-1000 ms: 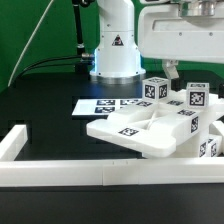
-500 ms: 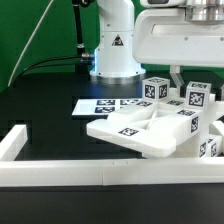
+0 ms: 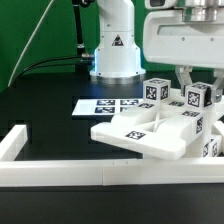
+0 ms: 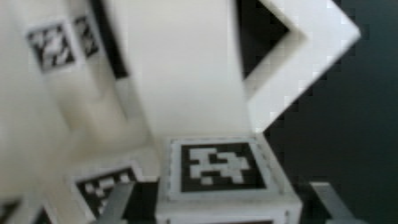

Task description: Assemble chair

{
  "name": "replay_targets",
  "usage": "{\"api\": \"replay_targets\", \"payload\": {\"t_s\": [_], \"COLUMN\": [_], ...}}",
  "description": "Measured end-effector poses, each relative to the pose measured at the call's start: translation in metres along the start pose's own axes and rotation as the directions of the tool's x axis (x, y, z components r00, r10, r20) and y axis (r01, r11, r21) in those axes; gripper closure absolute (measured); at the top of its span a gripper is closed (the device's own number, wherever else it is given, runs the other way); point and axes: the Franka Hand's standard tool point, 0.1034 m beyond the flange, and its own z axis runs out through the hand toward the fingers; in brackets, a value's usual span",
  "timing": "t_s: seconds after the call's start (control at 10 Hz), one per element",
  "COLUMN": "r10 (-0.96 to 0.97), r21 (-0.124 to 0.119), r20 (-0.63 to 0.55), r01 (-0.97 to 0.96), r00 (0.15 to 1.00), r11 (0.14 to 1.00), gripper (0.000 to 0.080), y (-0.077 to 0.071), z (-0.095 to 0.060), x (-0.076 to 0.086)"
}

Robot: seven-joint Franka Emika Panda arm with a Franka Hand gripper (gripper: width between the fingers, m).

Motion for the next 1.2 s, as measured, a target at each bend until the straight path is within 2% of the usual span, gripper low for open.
{"api": "replay_targets", "payload": {"t_s": [0.1,0.2,0.4,0.7,0.9,1.0,1.1,1.2], "r10": [0.167,0.283,0.512,0.699,0.673,0.641,0.522,0.35], "r21": [0.009,0.032,0.062,0.062,0.065,0.061,0.037,0.036], "r20": [0.011,0.021,0.058,0.095,0.094,0.089,0.087,0.068], "r01": [-0.167,-0.283,-0.515,-0.705,-0.679,-0.646,-0.526,-0.353], "r00": [0.986,0.959,0.857,0.709,0.734,0.763,0.849,0.934], "r11": [0.986,0.958,0.855,0.707,0.732,0.761,0.85,0.935], "gripper": [0.0519,0.0519,0.0519,0.0519,0.0517,0.0327,0.0191,0.0162], "y": [-0.001,-0.003,-0.003,-0.007,-0.007,-0.007,-0.009,-0.014], "z": [0.0,0.0,0.0,0.0,0.0,0.0,-0.001,-0.002], "x": [-0.002,-0.003,-0.007,-0.014,-0.014,-0.015,-0.018,-0.021]}}
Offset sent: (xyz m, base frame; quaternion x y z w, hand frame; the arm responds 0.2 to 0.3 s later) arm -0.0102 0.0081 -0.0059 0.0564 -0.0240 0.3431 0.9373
